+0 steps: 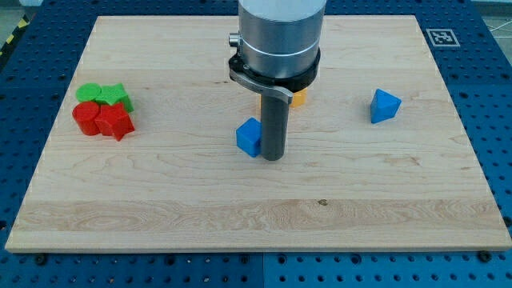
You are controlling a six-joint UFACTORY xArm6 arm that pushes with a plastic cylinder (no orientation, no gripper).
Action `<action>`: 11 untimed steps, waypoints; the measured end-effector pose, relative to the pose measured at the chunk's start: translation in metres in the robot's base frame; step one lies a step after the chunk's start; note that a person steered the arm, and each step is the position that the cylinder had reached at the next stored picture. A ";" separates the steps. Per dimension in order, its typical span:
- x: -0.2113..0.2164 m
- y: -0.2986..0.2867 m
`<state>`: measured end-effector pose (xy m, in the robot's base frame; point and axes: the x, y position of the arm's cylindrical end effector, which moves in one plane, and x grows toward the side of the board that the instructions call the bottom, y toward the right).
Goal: Move the blue cube to the yellow heart
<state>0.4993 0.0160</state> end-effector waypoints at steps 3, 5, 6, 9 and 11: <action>0.040 -0.052; 0.001 -0.065; -0.004 -0.052; -0.004 -0.023; -0.012 -0.014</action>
